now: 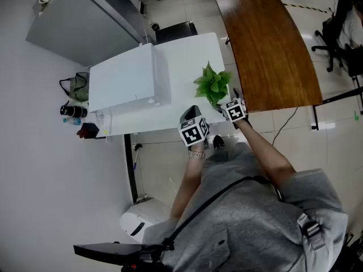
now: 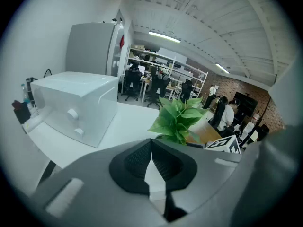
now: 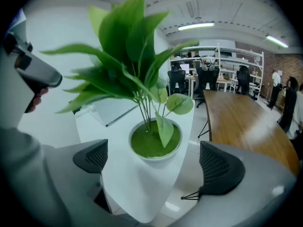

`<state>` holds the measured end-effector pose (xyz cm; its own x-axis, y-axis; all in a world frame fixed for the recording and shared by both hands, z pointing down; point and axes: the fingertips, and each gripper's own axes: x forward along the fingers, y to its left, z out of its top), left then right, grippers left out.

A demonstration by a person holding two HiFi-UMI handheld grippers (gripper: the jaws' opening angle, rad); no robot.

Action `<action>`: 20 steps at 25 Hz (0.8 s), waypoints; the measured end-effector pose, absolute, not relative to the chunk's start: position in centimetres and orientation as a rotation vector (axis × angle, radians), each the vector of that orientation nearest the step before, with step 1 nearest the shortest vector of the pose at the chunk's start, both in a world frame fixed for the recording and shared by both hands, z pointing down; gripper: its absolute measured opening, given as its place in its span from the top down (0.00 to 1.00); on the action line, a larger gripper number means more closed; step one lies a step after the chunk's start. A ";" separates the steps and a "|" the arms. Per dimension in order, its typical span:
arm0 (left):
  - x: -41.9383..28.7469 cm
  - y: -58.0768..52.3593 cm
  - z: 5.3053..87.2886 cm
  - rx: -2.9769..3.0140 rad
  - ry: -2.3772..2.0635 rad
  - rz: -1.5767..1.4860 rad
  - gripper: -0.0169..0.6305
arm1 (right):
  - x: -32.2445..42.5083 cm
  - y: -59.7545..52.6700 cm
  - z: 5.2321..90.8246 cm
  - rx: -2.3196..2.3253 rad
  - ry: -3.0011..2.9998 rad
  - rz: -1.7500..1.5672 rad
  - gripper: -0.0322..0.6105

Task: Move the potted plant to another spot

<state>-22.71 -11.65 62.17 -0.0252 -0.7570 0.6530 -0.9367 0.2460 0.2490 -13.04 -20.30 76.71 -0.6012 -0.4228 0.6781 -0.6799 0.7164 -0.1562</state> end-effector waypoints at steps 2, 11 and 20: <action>-23.4 -12.4 62.8 1.539 -1.806 0.339 0.94 | -14.2 -22.1 77.1 0.823 -2.295 0.502 0.04; -24.7 -13.7 64.1 1.454 -1.813 0.347 0.94 | -16.5 -24.9 81.2 0.735 -2.217 0.499 0.04; -24.3 -14.5 64.4 1.426 -1.826 0.359 0.94 | -17.1 -24.7 81.5 0.622 -2.281 0.468 0.09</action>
<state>-24.30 -14.52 64.45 -0.0706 -0.6953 0.7153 -0.9141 0.3322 0.2327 -17.10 -24.66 81.51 -0.6278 -0.2964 0.7198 -0.5561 0.8178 -0.1483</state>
